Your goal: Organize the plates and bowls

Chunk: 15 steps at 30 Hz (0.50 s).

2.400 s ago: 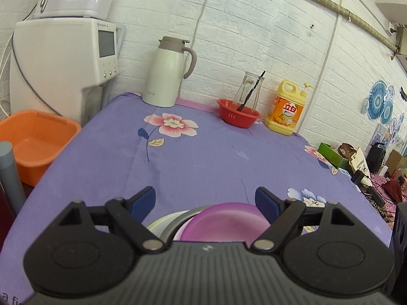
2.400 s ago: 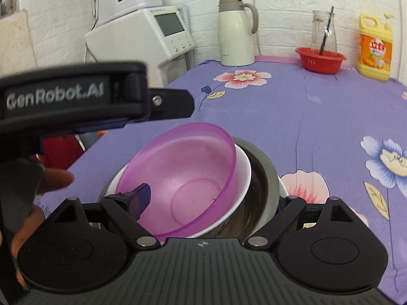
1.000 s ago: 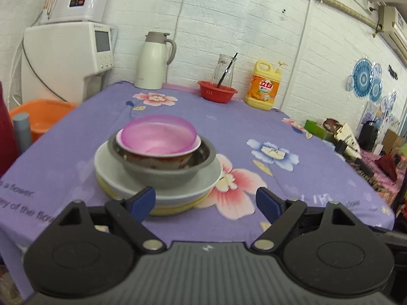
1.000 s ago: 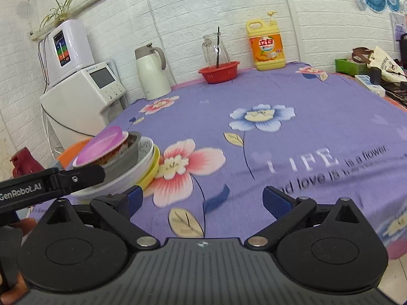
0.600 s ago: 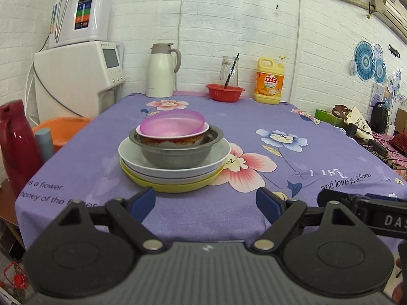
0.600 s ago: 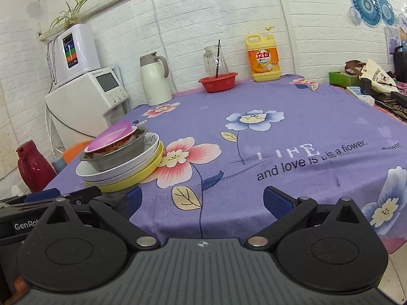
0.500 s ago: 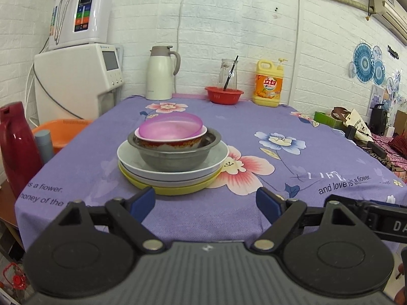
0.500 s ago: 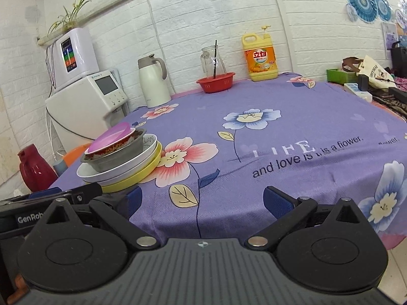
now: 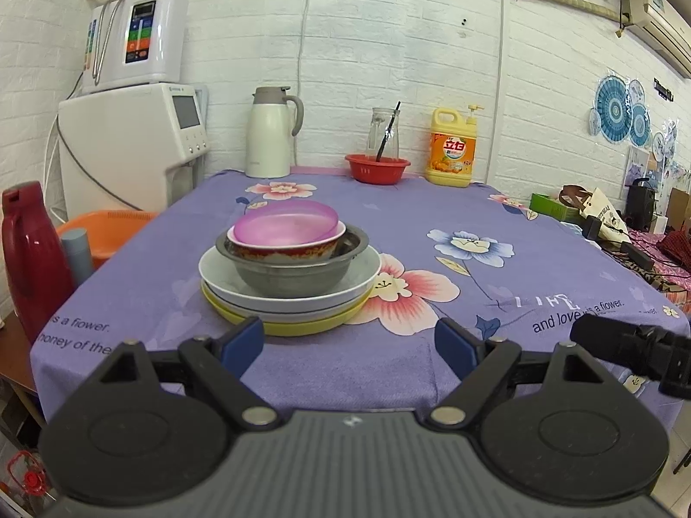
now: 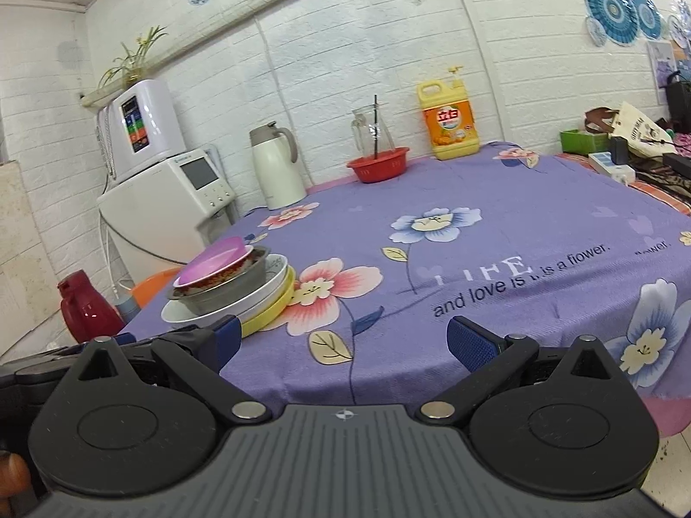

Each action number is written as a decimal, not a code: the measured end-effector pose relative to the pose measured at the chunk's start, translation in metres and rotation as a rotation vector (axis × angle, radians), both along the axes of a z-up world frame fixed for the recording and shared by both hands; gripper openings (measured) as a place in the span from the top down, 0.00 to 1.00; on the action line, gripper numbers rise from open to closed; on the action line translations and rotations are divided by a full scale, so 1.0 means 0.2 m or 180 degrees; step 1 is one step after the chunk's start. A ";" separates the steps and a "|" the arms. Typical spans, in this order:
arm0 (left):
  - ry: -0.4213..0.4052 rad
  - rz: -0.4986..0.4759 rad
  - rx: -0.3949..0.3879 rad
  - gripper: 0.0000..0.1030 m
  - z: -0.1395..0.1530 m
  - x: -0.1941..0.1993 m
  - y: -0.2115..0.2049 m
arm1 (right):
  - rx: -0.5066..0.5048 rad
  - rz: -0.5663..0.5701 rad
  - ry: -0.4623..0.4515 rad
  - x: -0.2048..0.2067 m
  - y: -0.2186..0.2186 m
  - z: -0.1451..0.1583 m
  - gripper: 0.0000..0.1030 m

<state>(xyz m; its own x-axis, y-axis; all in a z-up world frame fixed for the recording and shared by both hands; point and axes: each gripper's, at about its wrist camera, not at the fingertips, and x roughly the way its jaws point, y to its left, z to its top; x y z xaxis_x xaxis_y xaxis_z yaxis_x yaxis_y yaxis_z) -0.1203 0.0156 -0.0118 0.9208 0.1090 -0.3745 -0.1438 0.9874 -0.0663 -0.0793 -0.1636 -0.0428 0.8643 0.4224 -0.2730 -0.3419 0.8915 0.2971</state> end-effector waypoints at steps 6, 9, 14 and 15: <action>0.0012 0.0005 -0.0013 0.17 0.00 -0.01 0.00 | 0.0011 0.0031 0.0023 0.00 0.01 0.00 0.00; 0.0009 0.0045 -0.0037 0.17 0.00 -0.01 0.01 | 0.0026 0.0026 0.0033 0.00 0.00 -0.01 0.00; -0.0078 0.0024 -0.0079 0.17 0.00 -0.02 0.02 | 0.0050 0.0048 0.0055 0.01 0.00 -0.01 0.00; -0.0098 0.0023 -0.0072 0.17 0.00 -0.03 0.02 | 0.0050 0.0050 0.0056 0.01 0.00 -0.01 0.00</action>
<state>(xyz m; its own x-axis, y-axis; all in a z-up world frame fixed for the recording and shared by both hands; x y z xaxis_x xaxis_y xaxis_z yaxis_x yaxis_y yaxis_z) -0.1261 0.0188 -0.0109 0.9311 0.1076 -0.3485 -0.1486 0.9845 -0.0932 -0.0781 -0.1639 -0.0455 0.8527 0.4402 -0.2813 -0.3503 0.8813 0.3170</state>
